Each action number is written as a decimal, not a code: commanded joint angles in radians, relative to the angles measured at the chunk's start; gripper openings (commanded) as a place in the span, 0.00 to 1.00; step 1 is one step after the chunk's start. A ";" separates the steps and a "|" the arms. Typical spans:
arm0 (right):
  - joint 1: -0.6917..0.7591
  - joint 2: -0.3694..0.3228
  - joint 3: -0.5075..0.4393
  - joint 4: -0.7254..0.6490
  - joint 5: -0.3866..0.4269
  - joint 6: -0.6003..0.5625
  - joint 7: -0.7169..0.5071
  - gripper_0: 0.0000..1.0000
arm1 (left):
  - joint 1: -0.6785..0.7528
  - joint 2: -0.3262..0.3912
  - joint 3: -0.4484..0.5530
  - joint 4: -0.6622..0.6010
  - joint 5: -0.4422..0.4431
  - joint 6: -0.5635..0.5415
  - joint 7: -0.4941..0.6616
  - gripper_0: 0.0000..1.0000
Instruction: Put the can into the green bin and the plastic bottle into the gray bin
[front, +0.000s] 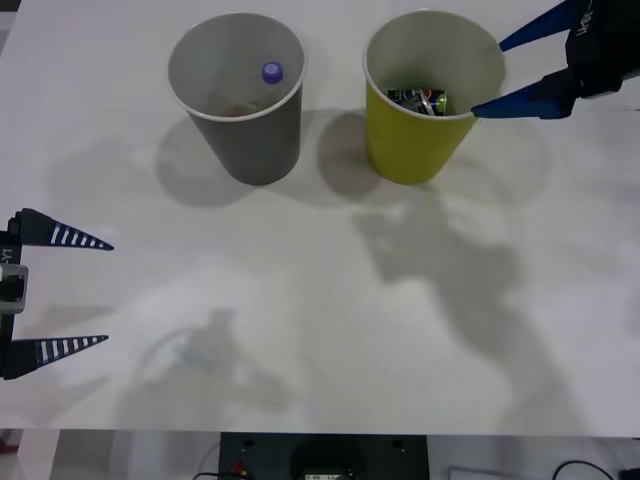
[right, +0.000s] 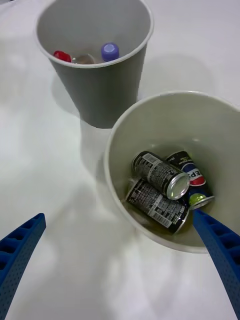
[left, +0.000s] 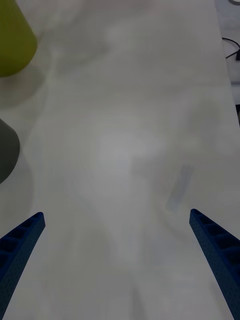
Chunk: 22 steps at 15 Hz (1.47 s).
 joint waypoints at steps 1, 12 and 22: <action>0.085 -0.016 -0.046 -0.007 -0.075 0.000 0.151 1.00 | 0.000 0.000 0.000 0.000 0.000 0.000 0.000 1.00; 0.558 -0.018 -0.256 -0.301 -0.223 0.000 0.323 1.00 | 0.000 0.000 0.000 0.000 0.000 0.000 0.000 1.00; 0.848 -0.087 -0.305 -0.406 -0.292 0.089 0.513 1.00 | 0.000 0.000 0.000 0.000 0.000 0.000 0.000 1.00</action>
